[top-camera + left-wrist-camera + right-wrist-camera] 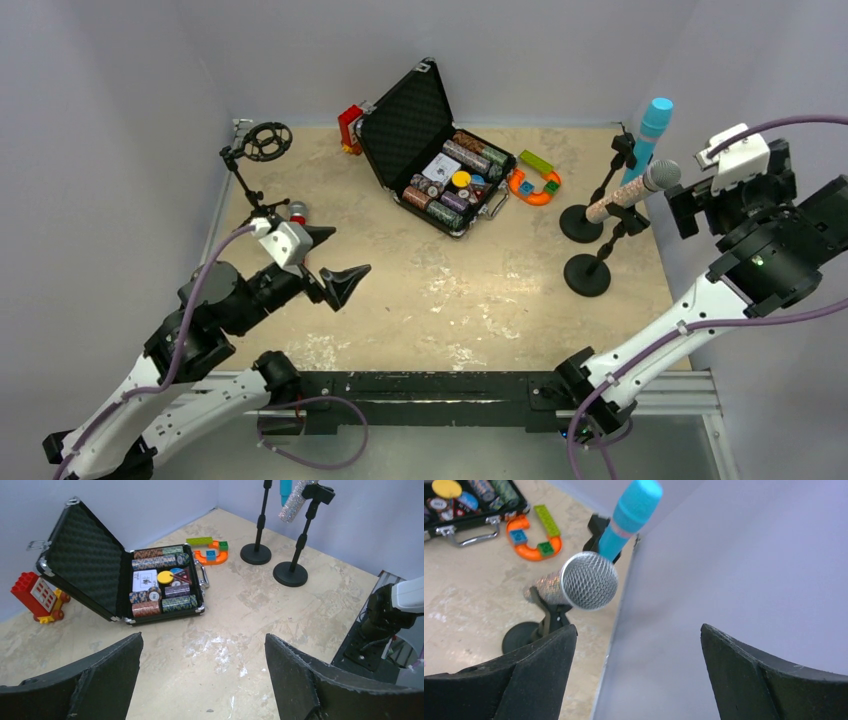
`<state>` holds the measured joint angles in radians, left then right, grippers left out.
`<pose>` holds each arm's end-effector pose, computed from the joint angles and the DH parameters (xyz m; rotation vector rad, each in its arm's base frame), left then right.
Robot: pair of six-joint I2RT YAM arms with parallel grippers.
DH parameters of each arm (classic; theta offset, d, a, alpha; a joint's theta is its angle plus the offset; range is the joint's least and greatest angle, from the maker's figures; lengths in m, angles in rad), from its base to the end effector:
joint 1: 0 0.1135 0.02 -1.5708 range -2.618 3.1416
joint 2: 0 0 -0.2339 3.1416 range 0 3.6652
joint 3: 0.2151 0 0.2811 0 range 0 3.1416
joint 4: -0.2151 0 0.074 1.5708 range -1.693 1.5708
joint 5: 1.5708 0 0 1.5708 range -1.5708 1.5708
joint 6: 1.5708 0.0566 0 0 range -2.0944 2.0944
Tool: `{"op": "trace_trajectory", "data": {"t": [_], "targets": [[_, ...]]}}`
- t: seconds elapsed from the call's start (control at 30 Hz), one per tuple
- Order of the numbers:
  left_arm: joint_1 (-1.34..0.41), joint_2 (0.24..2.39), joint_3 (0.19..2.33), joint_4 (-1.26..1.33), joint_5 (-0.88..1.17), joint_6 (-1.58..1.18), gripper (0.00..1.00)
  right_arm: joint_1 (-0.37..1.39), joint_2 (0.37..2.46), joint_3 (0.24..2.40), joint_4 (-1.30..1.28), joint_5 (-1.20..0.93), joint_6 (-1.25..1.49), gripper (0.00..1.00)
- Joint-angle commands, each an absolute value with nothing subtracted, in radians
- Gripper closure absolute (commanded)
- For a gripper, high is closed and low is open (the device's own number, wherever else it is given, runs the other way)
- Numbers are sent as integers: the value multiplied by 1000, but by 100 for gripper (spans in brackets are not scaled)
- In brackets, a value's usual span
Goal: Attach the microphones to the stand
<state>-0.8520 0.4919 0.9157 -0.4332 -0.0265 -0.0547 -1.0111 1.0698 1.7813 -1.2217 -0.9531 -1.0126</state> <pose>0.1131 -0.1270 0.3904 0.6102 1.5034 -0.6846 0.1292 -0.1193 0.4913 -0.5451 1.7960 -0.4012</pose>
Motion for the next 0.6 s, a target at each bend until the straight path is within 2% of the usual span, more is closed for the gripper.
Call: {"op": "trace_trajectory", "data": {"t": [0.0,0.07,0.1,0.3,0.43,0.57], "targets": [[-849,535,1030,-520,-116,-21,4,-1014,1116,2039,-1282,-1022,-935,2],[-848,561,1071,-546,-149,-22,1,-970,1143,2142,-1288,-1088,-874,1],[-848,578,1095,-557,-171,-25,1,-894,1151,2173,-1275,-1067,-837,1],[-843,736,1241,-680,-271,-64,1,-290,1195,2129,-1191,-811,-649,2],[-799,801,1294,-734,-325,-111,1,76,1189,1896,-1095,-744,-616,2],[-642,805,1262,-725,-303,-196,1,270,1152,1631,-923,-782,-580,2]]}}
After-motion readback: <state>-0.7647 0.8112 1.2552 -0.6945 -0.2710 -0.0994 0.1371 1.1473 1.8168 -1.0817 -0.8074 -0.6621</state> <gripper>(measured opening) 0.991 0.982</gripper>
